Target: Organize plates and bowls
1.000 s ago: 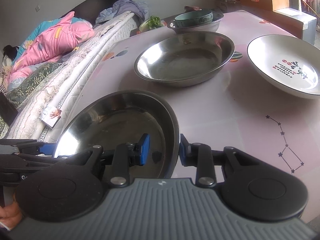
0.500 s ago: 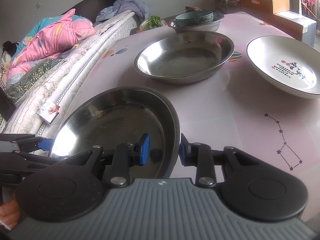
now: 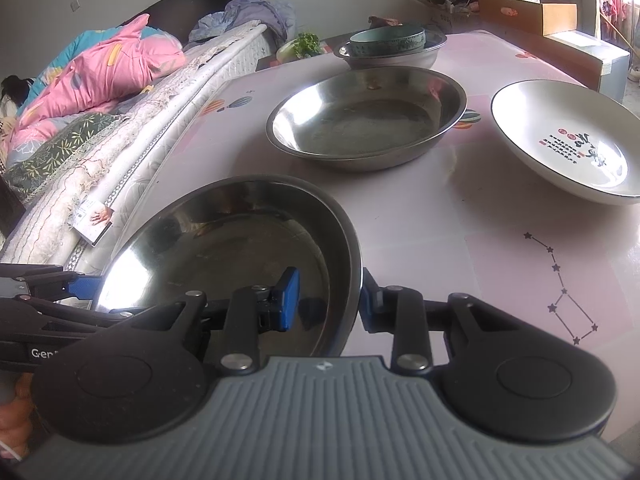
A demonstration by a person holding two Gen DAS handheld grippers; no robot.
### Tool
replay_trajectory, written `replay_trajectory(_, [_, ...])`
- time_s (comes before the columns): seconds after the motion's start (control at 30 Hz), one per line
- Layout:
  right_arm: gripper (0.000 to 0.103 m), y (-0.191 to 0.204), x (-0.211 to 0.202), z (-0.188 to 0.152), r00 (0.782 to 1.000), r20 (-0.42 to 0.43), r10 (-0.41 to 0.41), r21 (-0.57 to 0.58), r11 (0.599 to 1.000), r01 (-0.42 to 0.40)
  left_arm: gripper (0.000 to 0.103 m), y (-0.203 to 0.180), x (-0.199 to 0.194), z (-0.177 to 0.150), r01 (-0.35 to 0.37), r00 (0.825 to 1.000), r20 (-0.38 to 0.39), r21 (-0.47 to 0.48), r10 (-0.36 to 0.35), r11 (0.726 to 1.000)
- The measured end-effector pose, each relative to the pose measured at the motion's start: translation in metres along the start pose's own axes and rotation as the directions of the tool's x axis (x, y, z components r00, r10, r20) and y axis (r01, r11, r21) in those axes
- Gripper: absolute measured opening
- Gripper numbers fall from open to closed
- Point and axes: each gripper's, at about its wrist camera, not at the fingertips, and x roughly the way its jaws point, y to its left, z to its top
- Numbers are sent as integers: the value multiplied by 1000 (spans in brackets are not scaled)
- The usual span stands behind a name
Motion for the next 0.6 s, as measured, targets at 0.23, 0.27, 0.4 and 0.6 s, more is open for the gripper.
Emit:
replay_trajectory(0.23, [29, -4, -2, 0, 999, 21, -30, -23, 999, 31, 72, 0, -4, -3, 35, 999, 15, 0, -35, 999])
replay_trajectory(0.27, [29, -4, -3, 0, 999, 27, -35, -31, 999, 36, 72, 0, -3, -3, 29, 999, 16, 0, -29, 1000])
replay_trajectory(0.4, [29, -4, -8, -1, 998, 47, -52, -51, 997, 54, 71, 4, -2, -4, 7, 1000, 27, 0, -7, 1000])
replay_trajectory(0.6, [29, -10, -8, -3, 998, 35, -52, -30, 998, 53, 63, 6, -1, -4, 14, 999, 47, 6, -14, 1000])
